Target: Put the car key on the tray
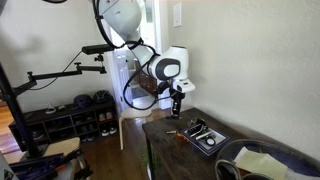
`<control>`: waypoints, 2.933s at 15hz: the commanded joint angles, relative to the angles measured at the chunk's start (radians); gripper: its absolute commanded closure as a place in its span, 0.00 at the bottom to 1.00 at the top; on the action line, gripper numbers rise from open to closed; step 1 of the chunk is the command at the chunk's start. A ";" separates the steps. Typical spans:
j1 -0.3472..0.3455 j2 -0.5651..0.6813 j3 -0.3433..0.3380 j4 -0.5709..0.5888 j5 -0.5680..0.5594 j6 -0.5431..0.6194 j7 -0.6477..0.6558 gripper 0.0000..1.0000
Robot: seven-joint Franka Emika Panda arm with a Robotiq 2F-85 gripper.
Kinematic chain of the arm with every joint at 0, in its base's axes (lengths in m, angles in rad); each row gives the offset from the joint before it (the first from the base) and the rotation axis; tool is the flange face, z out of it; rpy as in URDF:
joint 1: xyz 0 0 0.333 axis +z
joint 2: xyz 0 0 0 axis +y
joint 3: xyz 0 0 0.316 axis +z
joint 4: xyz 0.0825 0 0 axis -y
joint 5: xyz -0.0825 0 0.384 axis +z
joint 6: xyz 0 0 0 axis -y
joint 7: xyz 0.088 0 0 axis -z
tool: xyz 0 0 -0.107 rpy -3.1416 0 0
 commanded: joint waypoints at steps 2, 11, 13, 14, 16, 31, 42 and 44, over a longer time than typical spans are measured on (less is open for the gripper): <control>0.020 -0.127 -0.047 -0.104 -0.021 0.043 0.023 0.93; -0.014 -0.178 -0.152 -0.097 -0.102 0.039 0.056 0.93; -0.023 -0.167 -0.166 -0.084 -0.108 0.036 0.062 0.93; -0.027 -0.163 -0.172 -0.079 -0.111 0.035 0.066 0.93; -0.036 -0.154 -0.179 -0.069 -0.110 0.032 0.069 0.93; -0.060 -0.032 -0.170 0.047 -0.081 0.019 0.048 0.94; -0.041 -0.031 -0.172 0.033 -0.096 0.017 0.034 0.39; -0.040 -0.059 -0.160 0.013 -0.083 0.005 0.028 0.27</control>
